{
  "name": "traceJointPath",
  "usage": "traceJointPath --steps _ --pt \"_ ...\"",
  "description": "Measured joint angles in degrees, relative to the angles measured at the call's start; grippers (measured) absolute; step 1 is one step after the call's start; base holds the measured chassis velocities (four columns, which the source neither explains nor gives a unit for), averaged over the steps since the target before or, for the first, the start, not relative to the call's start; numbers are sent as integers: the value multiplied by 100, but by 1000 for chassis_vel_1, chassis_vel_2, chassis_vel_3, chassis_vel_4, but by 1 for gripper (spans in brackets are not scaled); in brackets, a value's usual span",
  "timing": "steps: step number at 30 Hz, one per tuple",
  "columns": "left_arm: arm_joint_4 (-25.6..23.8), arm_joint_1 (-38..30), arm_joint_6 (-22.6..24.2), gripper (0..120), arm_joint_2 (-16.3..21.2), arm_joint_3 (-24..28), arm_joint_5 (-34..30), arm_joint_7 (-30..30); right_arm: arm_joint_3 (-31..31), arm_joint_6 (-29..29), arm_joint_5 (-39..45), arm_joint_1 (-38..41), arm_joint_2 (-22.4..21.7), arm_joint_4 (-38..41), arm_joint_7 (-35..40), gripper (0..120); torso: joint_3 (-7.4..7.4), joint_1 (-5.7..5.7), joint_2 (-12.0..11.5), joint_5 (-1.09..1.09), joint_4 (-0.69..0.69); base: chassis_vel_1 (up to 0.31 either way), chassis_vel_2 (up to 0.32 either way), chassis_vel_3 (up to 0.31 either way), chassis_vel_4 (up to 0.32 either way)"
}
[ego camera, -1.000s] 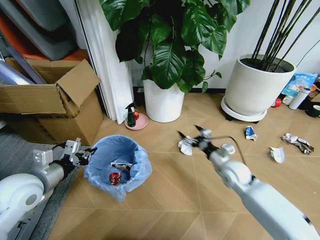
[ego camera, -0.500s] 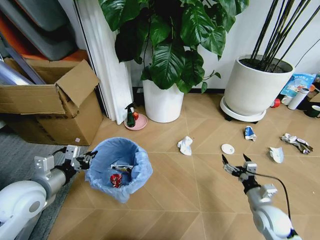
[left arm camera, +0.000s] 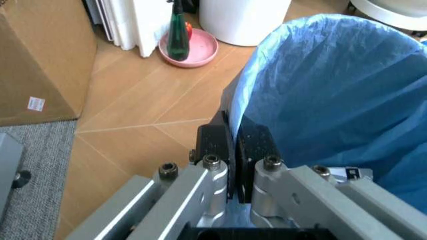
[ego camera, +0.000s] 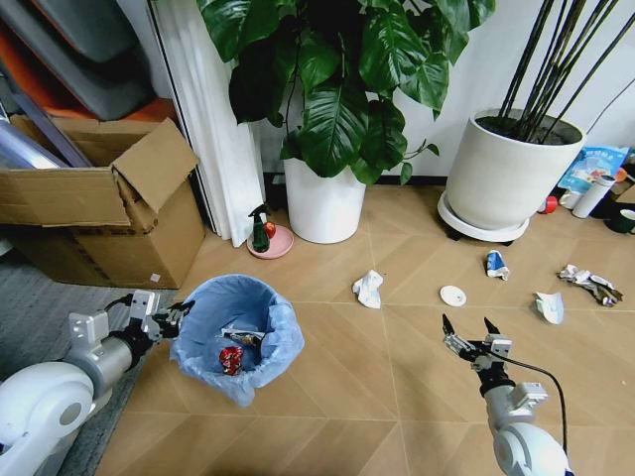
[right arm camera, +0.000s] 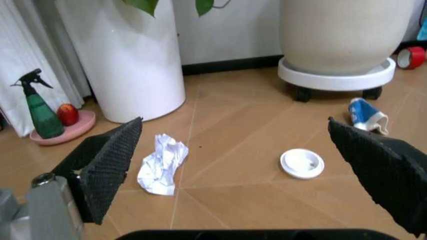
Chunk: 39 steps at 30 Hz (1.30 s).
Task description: Pick up the trash bin and place the garbage on the floor into it.
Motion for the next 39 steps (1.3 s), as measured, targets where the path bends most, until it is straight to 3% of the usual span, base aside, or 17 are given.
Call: traceJointPath --steps 39 --pt "-35 9 0 0 23 63 24 11 21 -49 207 -28 72 -66 -182 100 0 0 -1 0 0 -28 31 30 -29"
